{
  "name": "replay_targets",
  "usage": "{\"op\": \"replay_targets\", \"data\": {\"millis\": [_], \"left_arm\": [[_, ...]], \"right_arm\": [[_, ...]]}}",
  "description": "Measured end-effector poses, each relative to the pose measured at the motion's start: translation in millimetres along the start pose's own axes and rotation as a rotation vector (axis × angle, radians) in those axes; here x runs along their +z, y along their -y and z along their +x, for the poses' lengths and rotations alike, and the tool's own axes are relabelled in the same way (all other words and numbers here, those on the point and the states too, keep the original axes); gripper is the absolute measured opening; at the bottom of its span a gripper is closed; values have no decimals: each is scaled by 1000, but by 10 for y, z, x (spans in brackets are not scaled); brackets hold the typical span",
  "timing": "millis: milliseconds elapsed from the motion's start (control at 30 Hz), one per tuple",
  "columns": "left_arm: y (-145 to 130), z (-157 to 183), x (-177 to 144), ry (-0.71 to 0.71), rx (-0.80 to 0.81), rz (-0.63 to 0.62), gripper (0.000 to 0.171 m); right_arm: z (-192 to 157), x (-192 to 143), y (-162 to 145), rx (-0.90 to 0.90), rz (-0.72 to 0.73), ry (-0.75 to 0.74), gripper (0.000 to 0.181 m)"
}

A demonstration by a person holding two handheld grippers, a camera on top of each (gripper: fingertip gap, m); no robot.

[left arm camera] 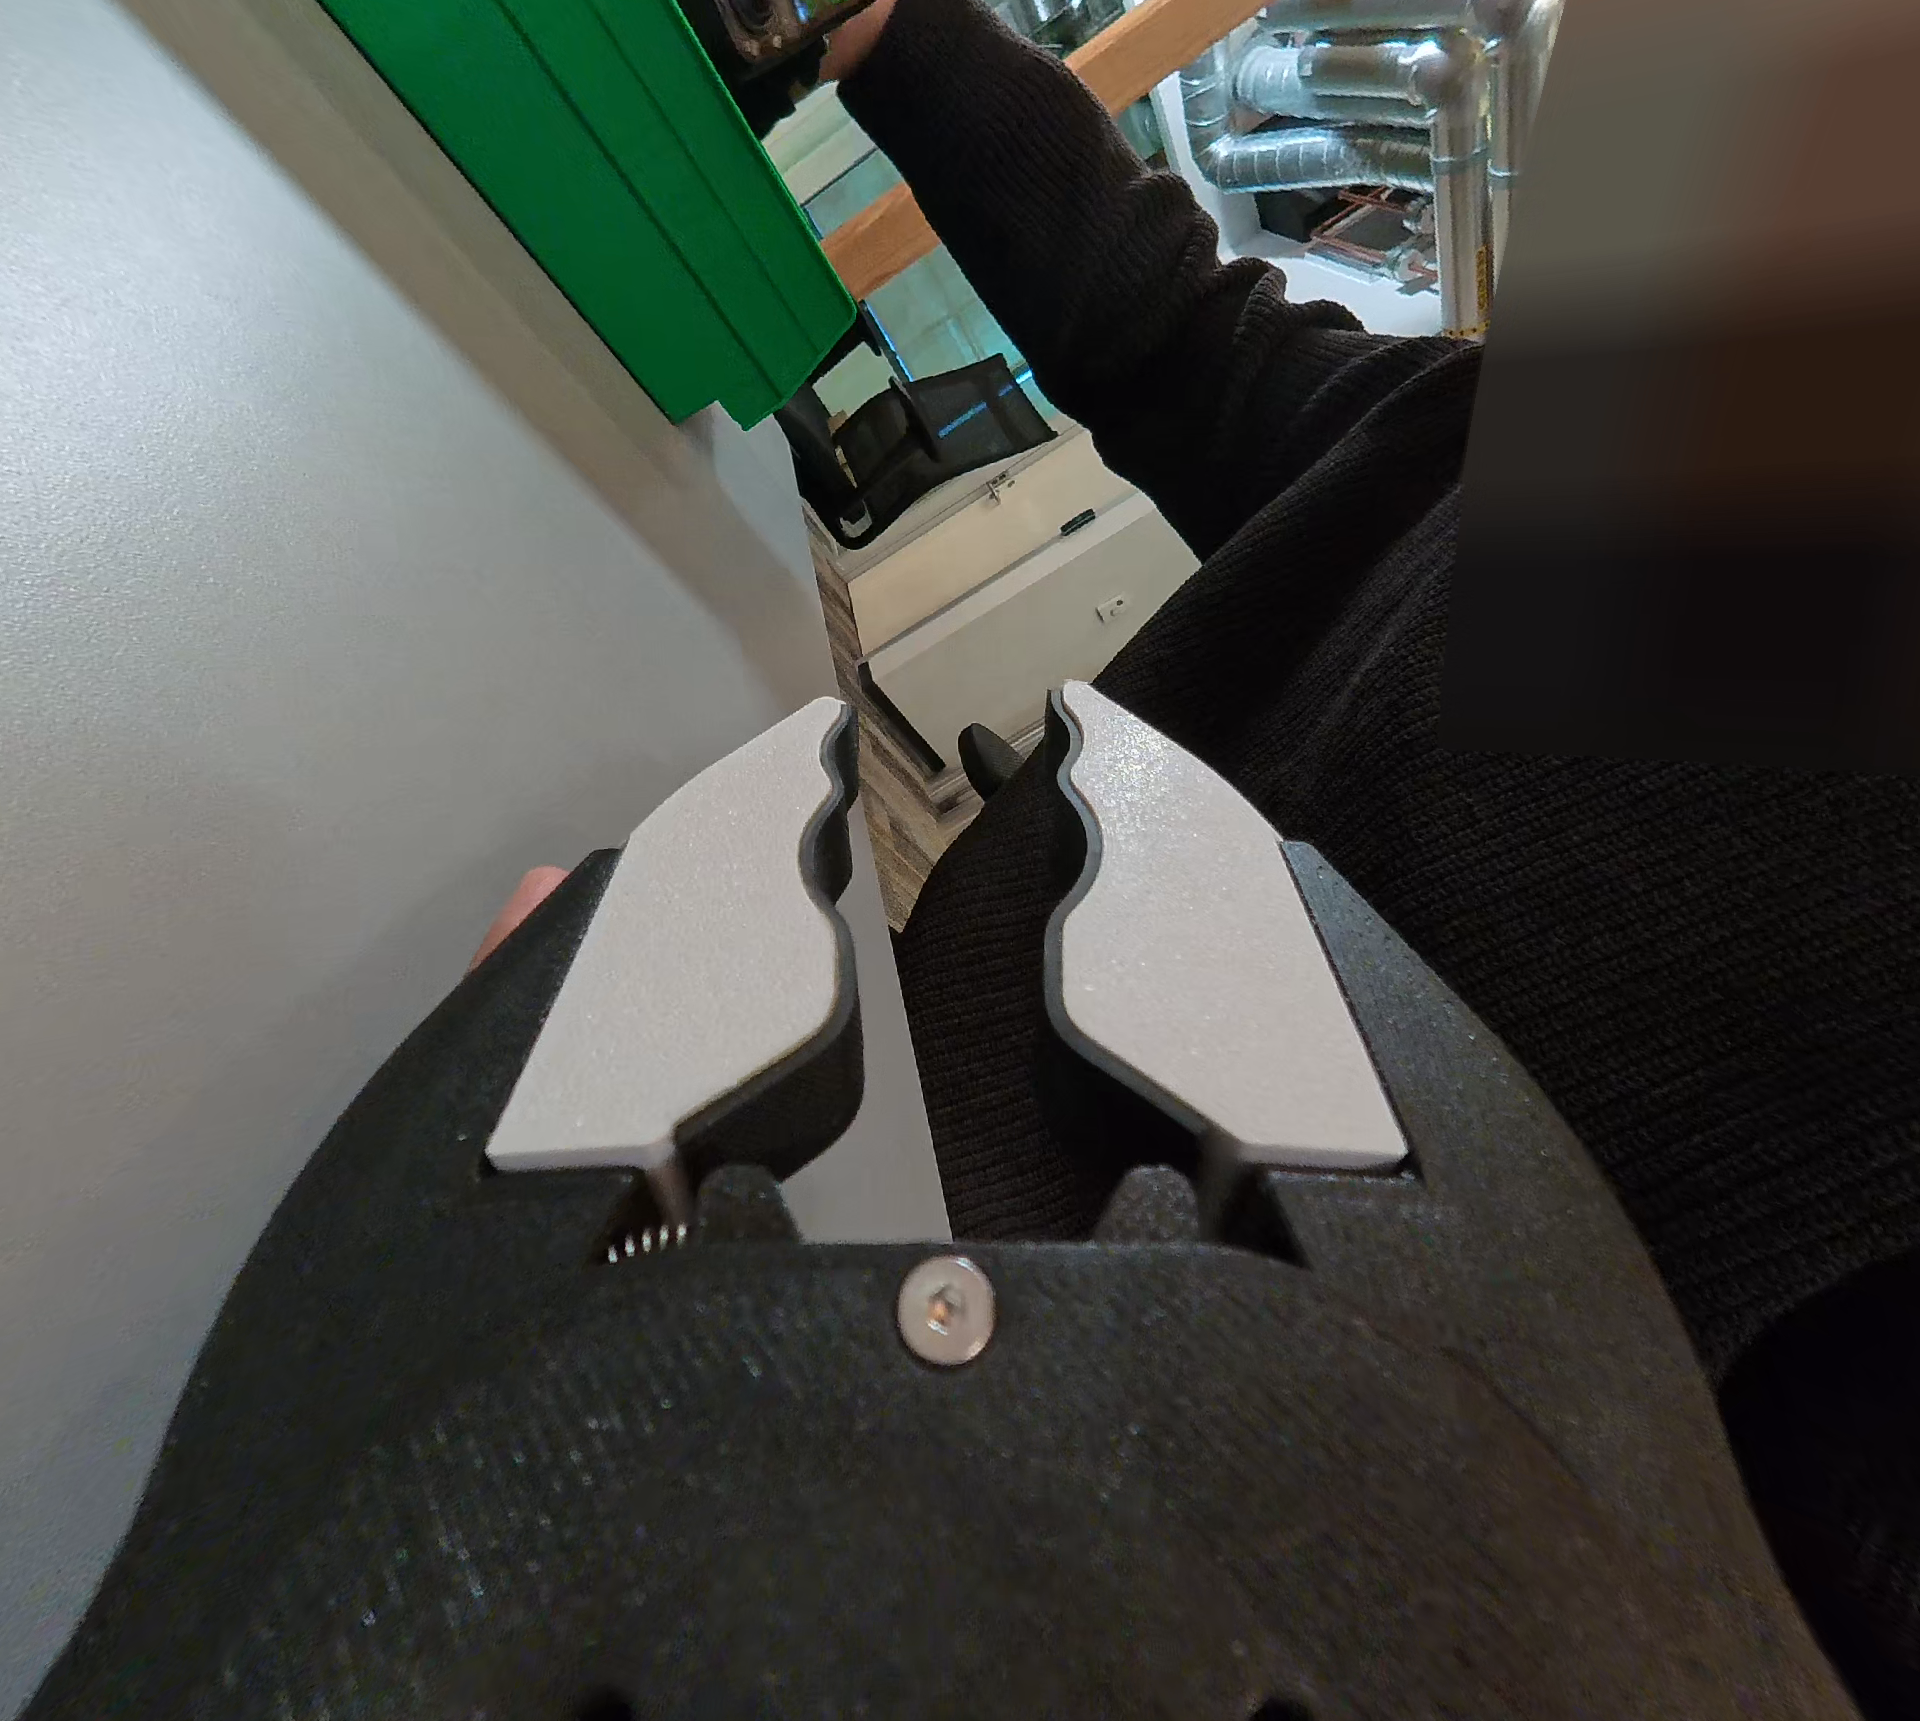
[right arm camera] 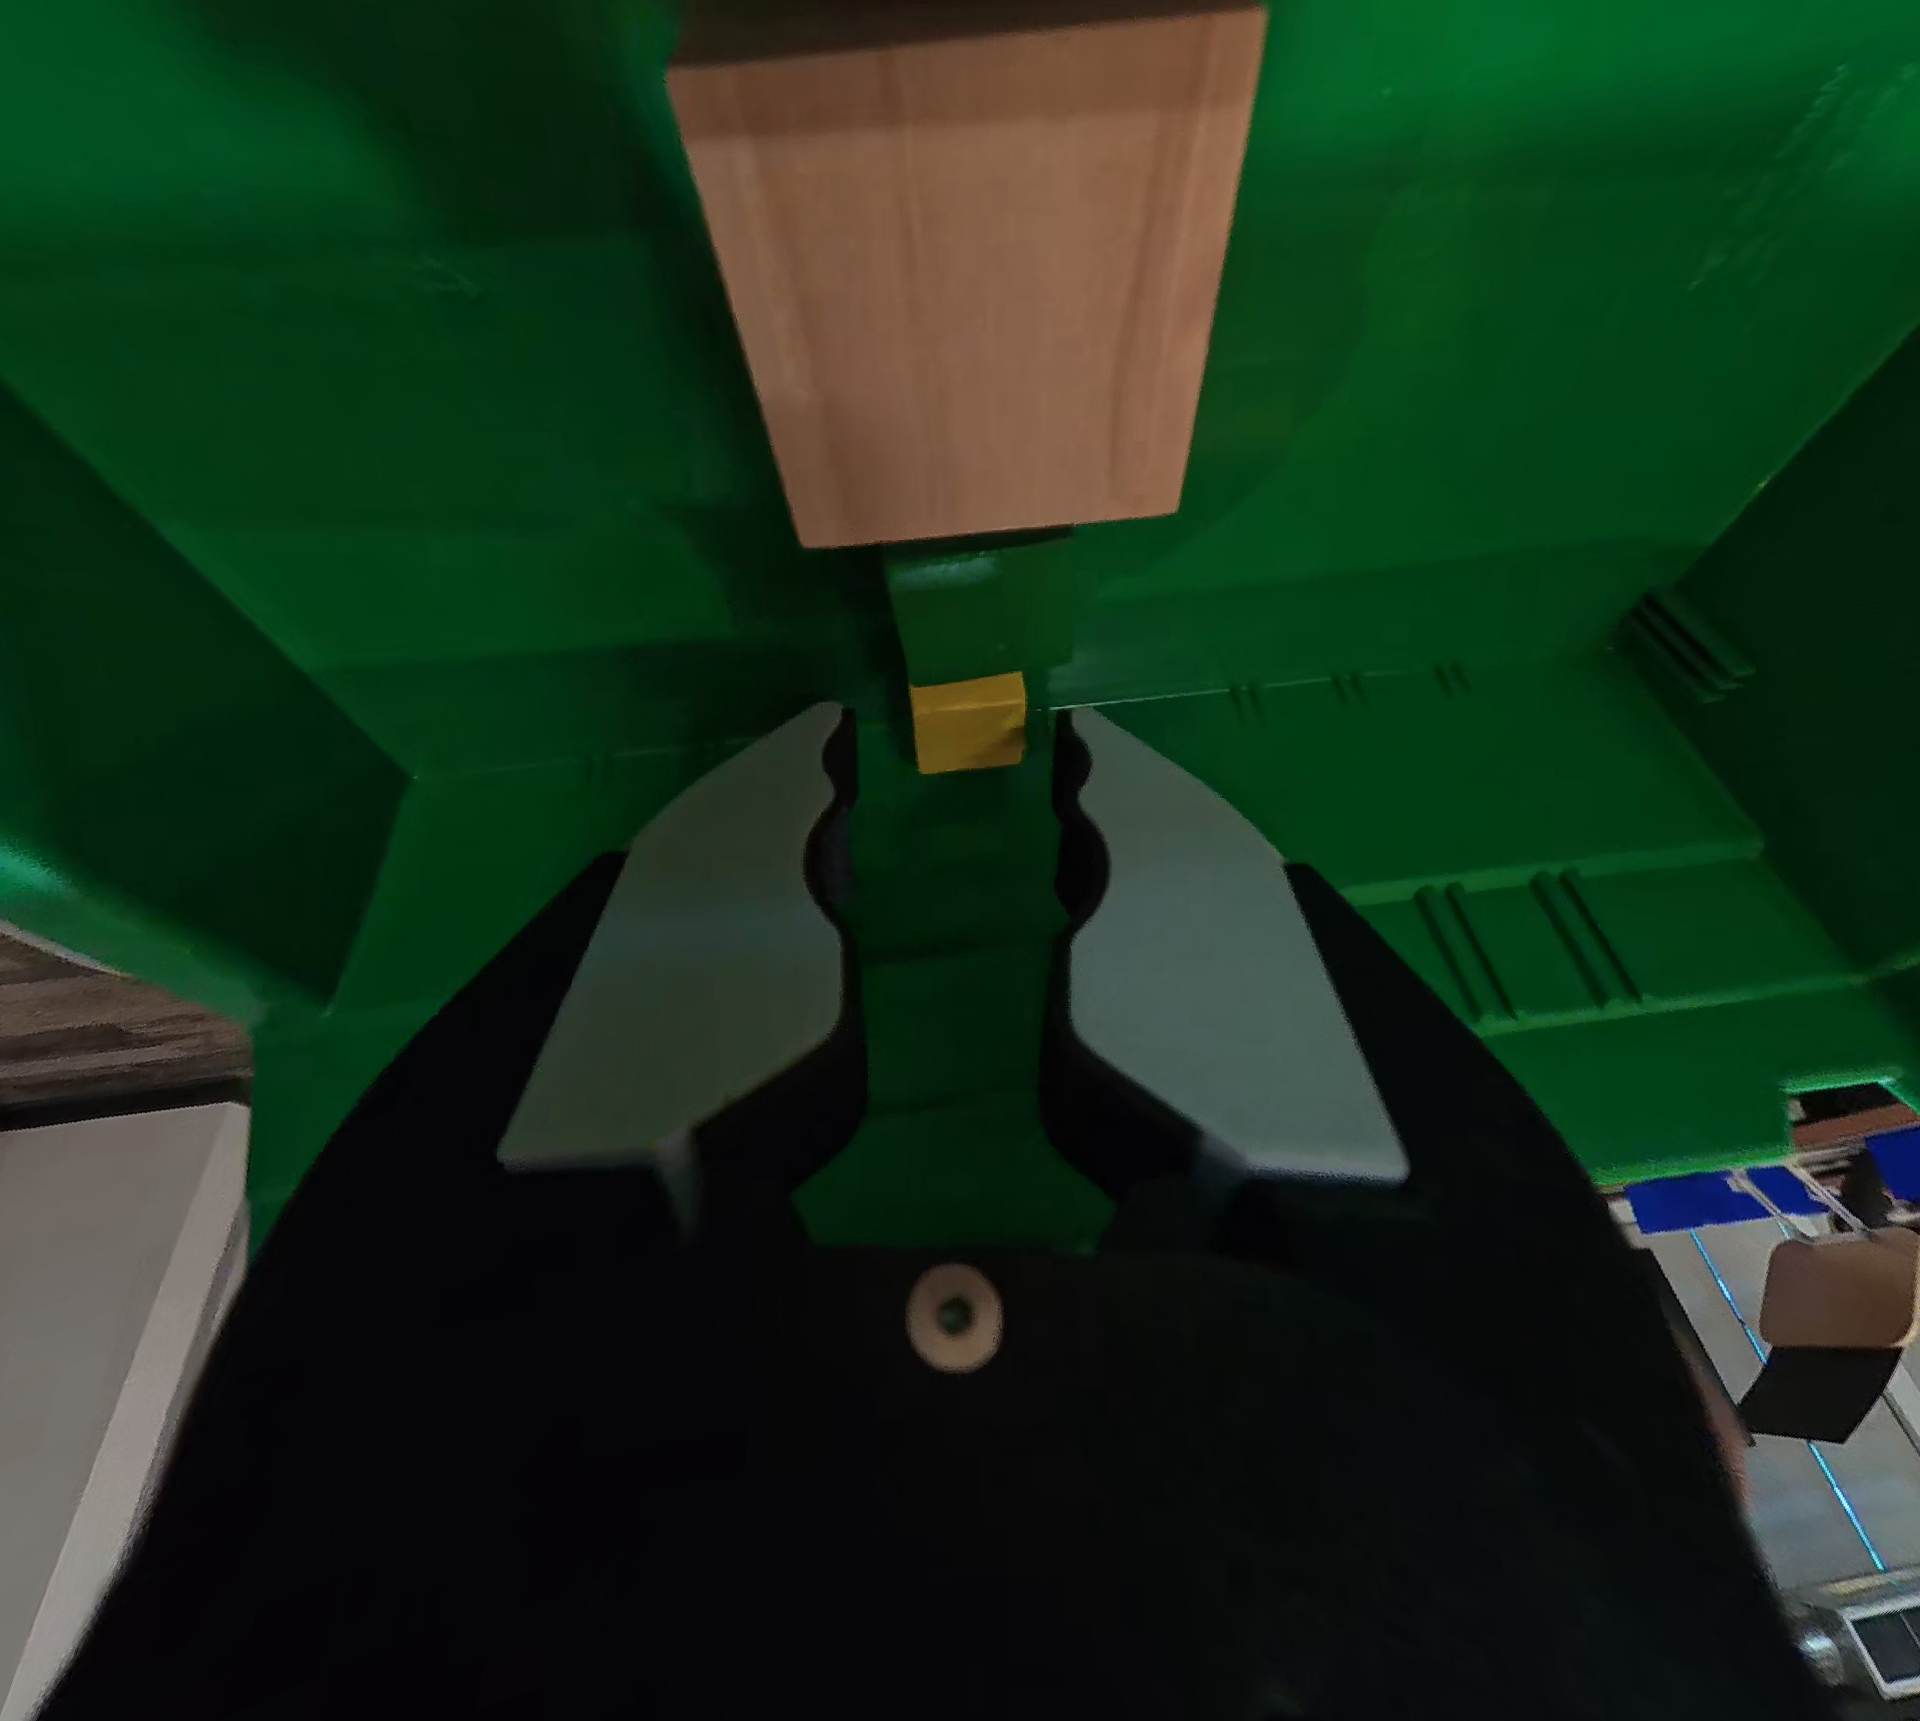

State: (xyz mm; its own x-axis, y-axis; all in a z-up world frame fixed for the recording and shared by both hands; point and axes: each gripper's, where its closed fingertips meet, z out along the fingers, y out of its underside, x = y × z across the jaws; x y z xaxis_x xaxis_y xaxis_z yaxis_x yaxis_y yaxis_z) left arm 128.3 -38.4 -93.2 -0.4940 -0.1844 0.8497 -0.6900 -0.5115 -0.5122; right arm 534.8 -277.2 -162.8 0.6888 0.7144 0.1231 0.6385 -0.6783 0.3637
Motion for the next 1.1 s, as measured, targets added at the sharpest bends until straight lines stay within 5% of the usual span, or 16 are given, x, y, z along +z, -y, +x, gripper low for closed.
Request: {"op": "replay_targets", "data": {"millis": [267,600,1100], "left_arm": [[-2,-1,1,1,1,-1,35],[-1,1,0,-2,-1,0,35],[1,2,-1,-4,-4,0,35]], "right_arm": [[-9,-171,259,84,182,44,41],[-9,-108,279,52,158,35,28],[-31,-110,251,55,146,28,37]]}}
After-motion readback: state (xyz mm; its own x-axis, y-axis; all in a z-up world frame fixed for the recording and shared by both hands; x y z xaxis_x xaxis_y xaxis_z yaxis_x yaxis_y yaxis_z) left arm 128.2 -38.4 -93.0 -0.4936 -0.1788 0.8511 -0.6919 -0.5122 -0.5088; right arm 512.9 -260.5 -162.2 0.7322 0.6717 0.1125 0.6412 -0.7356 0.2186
